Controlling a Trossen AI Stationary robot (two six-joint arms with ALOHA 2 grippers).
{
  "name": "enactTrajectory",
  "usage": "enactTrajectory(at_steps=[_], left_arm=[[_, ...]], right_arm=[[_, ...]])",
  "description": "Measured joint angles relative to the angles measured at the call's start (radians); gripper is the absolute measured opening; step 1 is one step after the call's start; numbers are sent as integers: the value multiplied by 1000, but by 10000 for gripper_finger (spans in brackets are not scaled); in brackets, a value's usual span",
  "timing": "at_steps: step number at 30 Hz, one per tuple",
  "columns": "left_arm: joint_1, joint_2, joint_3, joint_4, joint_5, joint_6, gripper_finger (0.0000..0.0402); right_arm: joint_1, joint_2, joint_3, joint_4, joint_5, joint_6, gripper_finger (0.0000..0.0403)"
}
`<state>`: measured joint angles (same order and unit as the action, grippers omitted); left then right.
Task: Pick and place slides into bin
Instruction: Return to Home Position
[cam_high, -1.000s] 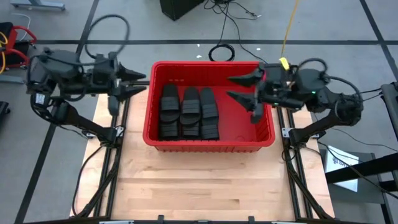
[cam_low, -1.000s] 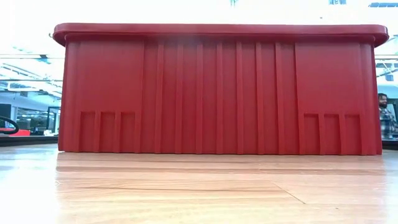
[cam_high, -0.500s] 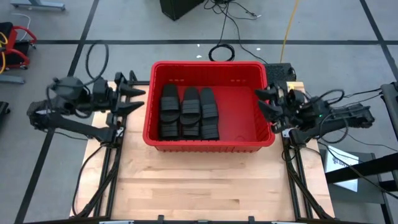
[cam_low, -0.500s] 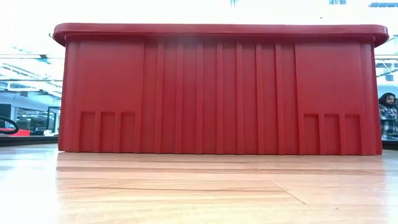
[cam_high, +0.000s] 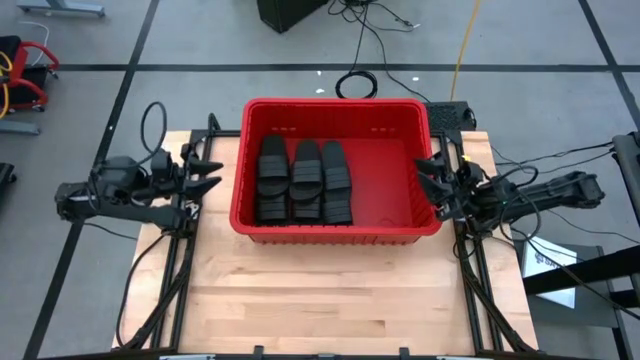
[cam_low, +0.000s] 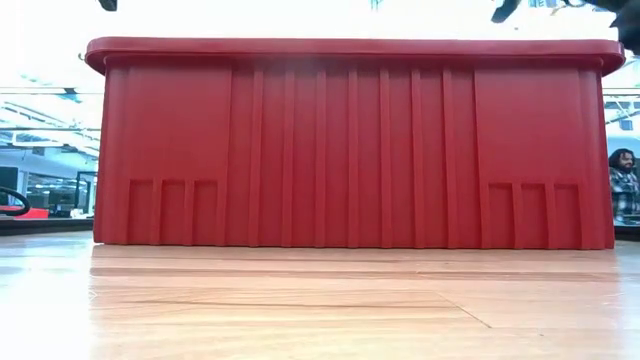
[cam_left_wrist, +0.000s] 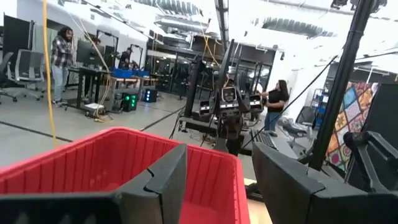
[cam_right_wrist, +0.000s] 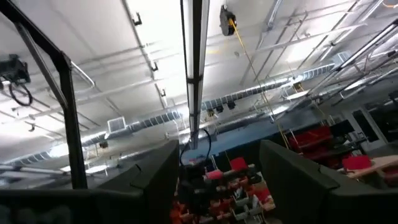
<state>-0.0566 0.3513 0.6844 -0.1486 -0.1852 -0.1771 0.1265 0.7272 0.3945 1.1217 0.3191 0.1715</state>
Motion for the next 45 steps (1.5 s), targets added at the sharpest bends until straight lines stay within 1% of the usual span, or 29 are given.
enactTrajectory(at_steps=[6, 9, 12, 18, 23, 26, 30, 34, 39, 41, 45], left_arm=[[0, -88, -84, 1, -19, -1, 184], [0, -116, -113, -30, -41, -9, 184], [0, -137, -154, -42, -44, -34, 184], [0, -188, -268, 2, -33, -97, 184], [0, -229, -355, 101, -26, -114, 184], [0, -245, -385, 105, -25, -114, 184], [0, -255, -420, 101, -24, -113, 184], [0, -255, -460, 99, -13, -116, 184], [0, -255, -508, 109, 11, -137, 184], [0, -257, -530, 150, 11, -137, 184], [0, -256, -606, 332, 11, -101, 184]], right_arm=[[0, -35, -162, 203, 0, 10, 214], [0, -46, -229, 255, 48, 35, 211], [-1, -51, -280, 303, 71, 41, 211], [0, -50, -377, 421, 81, 34, 216], [0, -52, -377, 410, 124, 18, 215], [0, -53, -378, 410, 129, 8, 213], [0, -53, -378, 353, 126, 20, 215], [0, -52, -379, 304, 123, 38, 216], [0, -53, -379, 288, 123, 44, 213], [0, -53, -379, 288, 122, 44, 214], [0, -53, -380, 288, 122, 45, 217]])
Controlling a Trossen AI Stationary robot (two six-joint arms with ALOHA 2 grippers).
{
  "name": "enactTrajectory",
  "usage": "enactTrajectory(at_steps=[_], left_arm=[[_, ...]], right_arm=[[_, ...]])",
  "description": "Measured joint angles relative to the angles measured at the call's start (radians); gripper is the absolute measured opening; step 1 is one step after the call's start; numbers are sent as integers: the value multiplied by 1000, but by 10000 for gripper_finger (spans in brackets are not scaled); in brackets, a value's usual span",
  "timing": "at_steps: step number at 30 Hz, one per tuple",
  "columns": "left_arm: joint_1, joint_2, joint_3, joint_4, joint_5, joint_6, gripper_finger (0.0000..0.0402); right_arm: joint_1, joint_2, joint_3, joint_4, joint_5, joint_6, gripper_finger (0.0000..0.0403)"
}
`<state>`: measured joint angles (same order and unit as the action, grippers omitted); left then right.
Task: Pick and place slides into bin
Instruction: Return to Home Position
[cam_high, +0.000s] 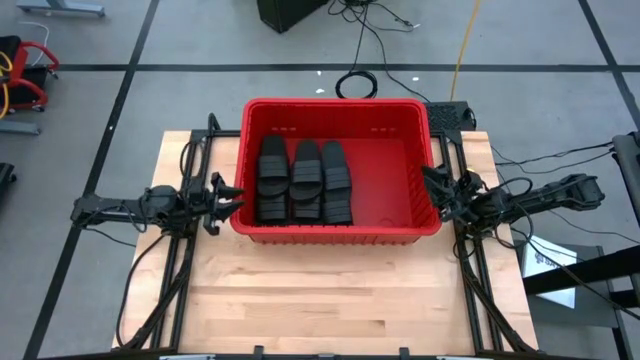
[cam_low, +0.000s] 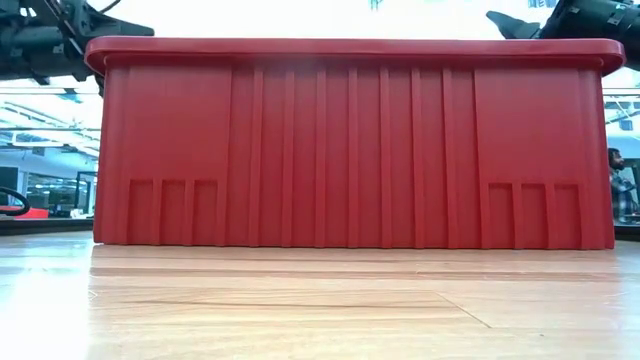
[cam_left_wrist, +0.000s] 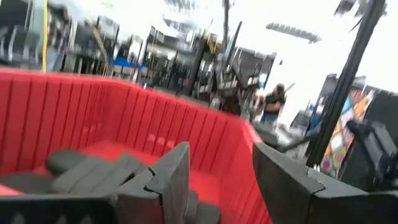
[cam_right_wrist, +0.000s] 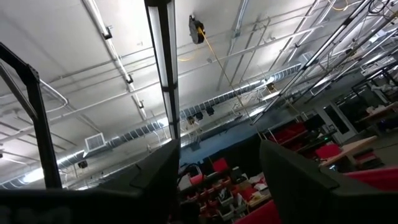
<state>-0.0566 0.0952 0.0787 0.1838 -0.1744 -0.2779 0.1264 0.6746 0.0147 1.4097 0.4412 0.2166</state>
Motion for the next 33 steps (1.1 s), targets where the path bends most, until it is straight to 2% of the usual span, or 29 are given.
enactTrajectory(at_steps=[3, 8, 19, 26, 33], left_arm=[[0, 0, -70, 157, 0, 5, 184], [-1, 1, -67, 143, 9, 23, 184], [-1, 2, -67, 140, 17, 26, 184], [-1, 4, -70, 170, 18, 92, 184], [-1, 4, -70, 179, 18, 89, 184]], right_arm=[[0, 0, 0, -1, 0, 7, 216], [0, 1, -1, -26, 0, 7, 213], [0, -1, -1, -206, -1, 5, 217], [0, -2, -1, -213, 0, 4, 219], [0, -1, -1, -209, 1, 5, 215]])
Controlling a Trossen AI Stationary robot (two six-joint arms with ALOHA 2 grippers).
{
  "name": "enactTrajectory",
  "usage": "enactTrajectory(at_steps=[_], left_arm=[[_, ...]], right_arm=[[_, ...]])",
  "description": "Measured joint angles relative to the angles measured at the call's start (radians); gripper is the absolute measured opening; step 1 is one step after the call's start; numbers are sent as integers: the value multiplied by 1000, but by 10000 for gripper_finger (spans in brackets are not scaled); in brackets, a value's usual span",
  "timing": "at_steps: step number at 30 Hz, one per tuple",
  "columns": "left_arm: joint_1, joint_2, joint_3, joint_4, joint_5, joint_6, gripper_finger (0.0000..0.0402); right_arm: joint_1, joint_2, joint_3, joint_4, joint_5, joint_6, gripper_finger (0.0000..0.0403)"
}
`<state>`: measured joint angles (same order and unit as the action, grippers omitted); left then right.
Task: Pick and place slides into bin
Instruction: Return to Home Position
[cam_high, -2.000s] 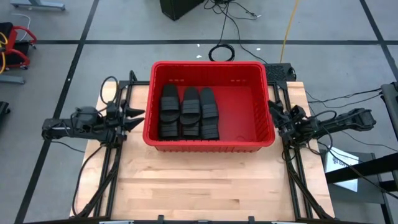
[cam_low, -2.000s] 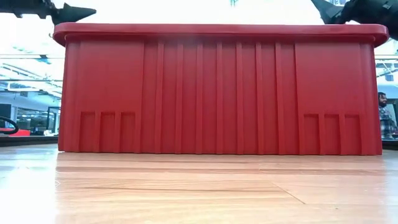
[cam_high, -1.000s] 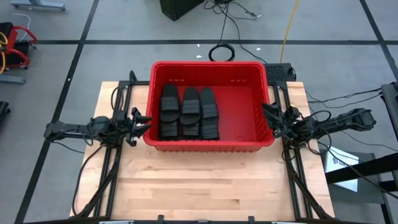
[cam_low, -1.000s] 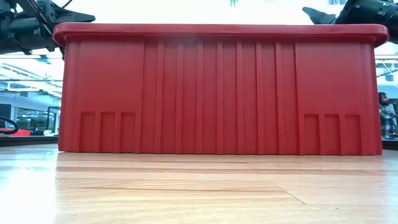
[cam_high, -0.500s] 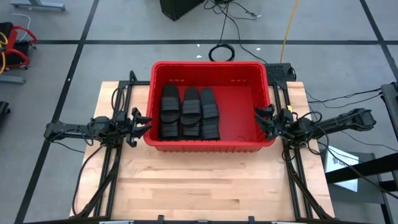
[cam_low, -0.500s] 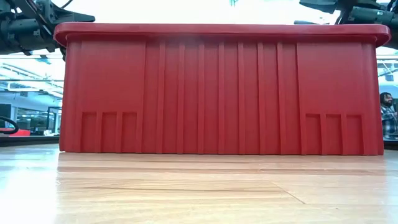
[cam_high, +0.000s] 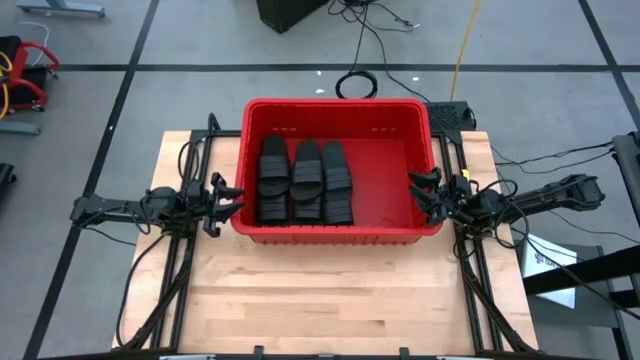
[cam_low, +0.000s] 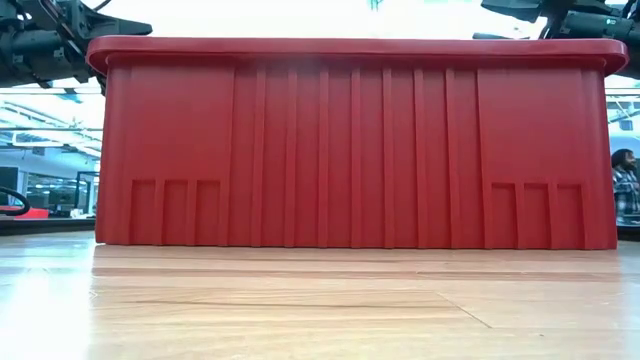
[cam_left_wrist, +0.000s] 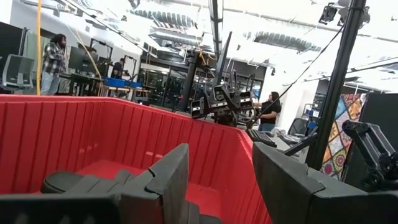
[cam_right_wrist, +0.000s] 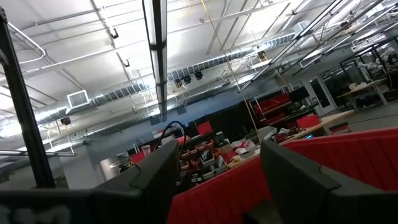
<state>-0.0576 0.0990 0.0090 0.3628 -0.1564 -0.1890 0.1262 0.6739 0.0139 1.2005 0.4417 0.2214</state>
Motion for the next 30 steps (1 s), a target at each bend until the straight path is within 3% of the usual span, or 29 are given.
enactTrajectory(at_steps=[30], left_arm=[[0, -1, 0, 7, -1, 3, 184]], right_arm=[[0, 0, 0, -1, 2, 1, 216]])
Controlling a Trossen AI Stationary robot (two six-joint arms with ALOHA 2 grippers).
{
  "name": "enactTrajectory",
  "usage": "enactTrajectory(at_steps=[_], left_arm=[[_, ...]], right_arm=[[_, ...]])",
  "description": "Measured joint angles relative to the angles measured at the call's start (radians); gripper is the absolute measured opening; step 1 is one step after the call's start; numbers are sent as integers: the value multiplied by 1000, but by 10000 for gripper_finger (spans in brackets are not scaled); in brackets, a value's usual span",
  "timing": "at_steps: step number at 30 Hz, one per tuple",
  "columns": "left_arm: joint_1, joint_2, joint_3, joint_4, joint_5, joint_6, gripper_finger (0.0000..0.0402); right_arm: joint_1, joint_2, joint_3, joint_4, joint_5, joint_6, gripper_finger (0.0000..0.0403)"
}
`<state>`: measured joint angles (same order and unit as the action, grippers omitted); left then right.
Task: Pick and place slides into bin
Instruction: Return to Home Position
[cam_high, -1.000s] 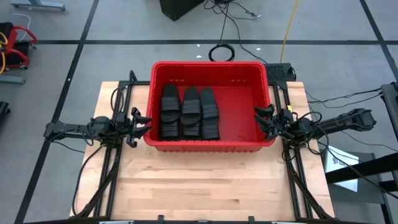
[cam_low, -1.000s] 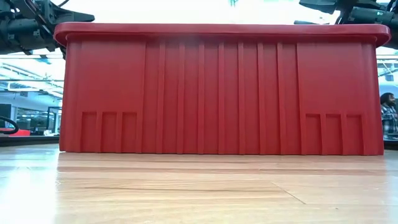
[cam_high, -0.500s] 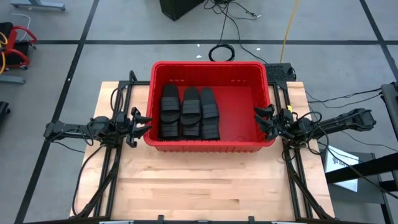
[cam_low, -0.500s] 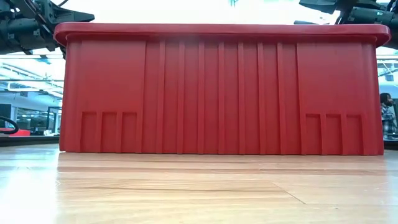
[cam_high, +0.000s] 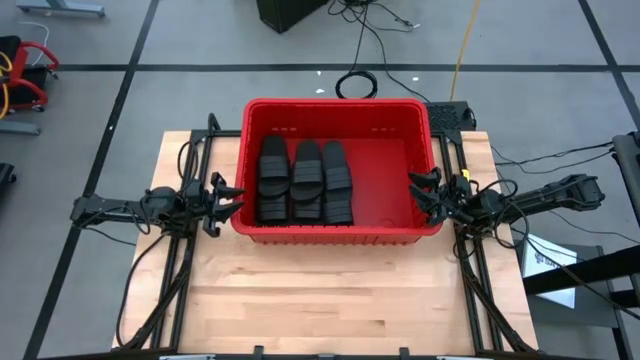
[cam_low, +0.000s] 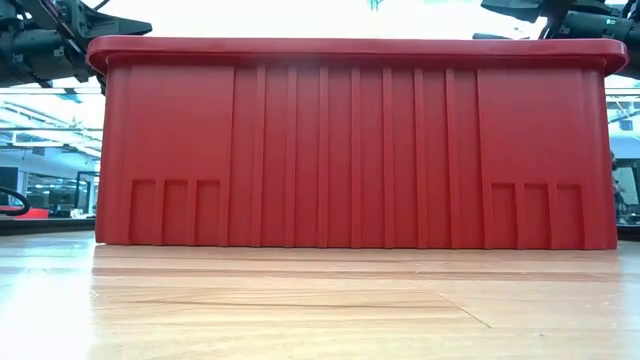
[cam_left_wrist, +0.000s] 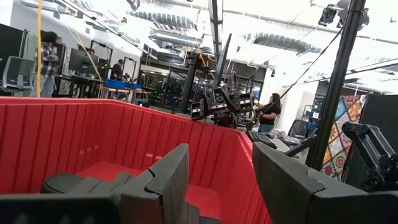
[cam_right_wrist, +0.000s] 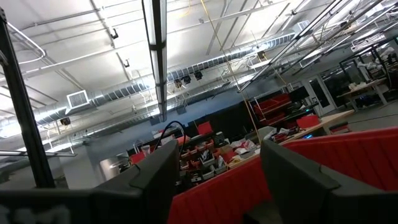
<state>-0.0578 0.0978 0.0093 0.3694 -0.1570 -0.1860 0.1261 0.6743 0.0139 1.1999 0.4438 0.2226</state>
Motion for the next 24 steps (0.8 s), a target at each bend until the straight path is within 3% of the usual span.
enactTrajectory(at_steps=[24], left_arm=[[0, 0, 1, 0, 0, -1, 184]], right_arm=[[0, 0, 0, 0, 0, 0, 221]])
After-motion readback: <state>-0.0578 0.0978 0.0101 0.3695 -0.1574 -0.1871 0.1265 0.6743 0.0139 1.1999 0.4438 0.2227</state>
